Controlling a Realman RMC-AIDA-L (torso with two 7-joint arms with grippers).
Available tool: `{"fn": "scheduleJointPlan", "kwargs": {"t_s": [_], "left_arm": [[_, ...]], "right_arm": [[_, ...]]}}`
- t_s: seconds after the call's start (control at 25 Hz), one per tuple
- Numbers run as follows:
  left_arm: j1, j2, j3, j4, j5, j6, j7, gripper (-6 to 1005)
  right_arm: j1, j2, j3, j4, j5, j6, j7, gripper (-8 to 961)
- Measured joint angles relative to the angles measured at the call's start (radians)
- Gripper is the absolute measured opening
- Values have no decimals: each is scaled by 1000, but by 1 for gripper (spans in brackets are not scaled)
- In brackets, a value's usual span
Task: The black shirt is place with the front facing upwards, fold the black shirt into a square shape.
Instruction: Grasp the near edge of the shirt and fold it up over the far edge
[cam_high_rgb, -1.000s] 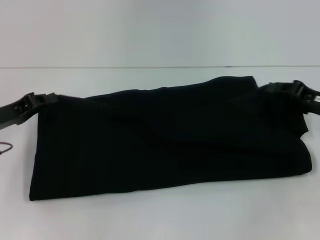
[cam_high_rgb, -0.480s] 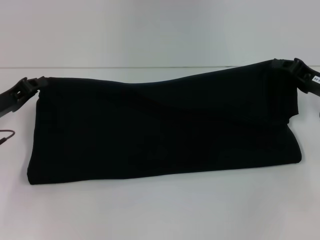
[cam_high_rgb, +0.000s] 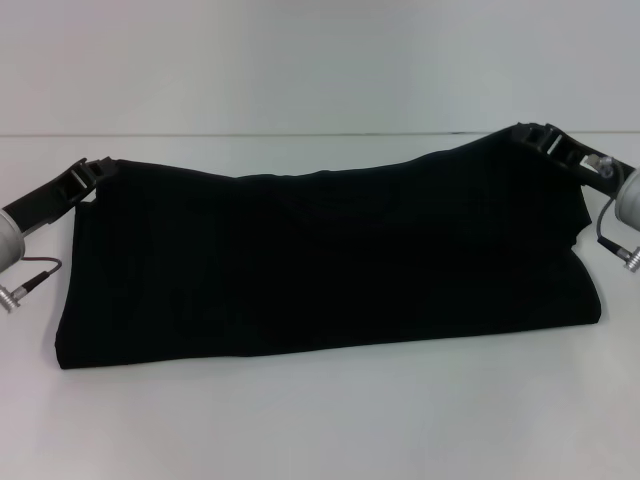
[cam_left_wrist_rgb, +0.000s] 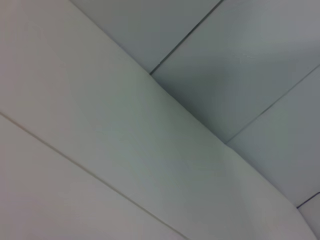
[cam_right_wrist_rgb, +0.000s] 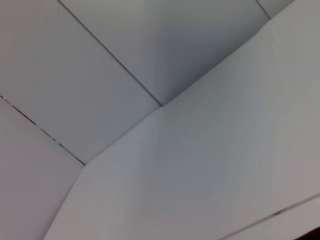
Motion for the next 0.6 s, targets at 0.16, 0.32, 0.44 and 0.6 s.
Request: {"fn": "scheduleJointPlan", "kwargs": {"t_s": [0.16,0.32,0.44,0.6], "left_arm": [[-4,-1,-4,0,-27,-22,6,96],[2,-1,-2,-5,-81,-35,23,98],[1,-3,2,-7,-95,-54,30,100],[-10,-11,2,-8,-95,-77,45,102]], "right_arm": [[18,0,1,-3,8,13,-5,63],[36,1,4,2,33,23,-39,63],[46,3,2,5,56,40,-62,63],[63,4,1,24,63,76,-88,62]]}}
